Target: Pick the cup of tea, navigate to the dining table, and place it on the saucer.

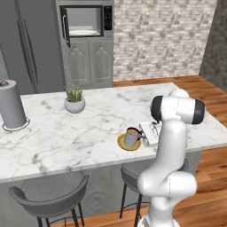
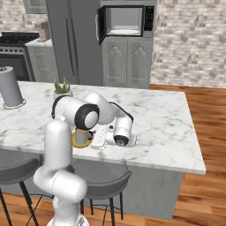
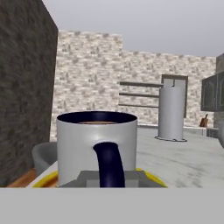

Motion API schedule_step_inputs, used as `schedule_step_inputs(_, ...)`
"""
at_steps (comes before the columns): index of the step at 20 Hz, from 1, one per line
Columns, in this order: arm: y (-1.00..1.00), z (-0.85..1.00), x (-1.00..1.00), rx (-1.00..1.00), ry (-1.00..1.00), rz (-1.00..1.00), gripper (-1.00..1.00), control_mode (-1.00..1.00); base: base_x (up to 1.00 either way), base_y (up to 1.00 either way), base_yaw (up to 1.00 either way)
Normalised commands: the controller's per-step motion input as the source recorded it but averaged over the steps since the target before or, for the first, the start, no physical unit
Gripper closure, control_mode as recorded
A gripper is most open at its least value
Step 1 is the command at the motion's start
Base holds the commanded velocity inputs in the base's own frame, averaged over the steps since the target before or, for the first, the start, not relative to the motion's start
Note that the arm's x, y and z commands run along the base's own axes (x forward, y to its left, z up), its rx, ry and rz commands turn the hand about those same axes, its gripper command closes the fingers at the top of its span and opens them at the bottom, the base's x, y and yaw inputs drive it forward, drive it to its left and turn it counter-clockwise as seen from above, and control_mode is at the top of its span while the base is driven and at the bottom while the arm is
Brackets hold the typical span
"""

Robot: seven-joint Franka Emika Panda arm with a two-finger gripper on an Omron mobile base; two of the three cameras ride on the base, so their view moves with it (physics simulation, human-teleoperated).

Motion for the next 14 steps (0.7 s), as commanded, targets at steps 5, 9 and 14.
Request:
schedule_step_inputs(5,0.00,0.00,-0.01,0.00,0.00,0.00,-1.00,-1.00,0.00,0.00,0.00)
schedule_step_inputs(9,0.00,0.00,0.00,0.00,0.00,0.00,-1.00,-1.00,0.00,0.00,0.00)
schedule_step_inputs(14,-0.01,0.09,0.00,0.00,0.00,0.00,-1.00,-1.00,0.00,0.00,0.00)
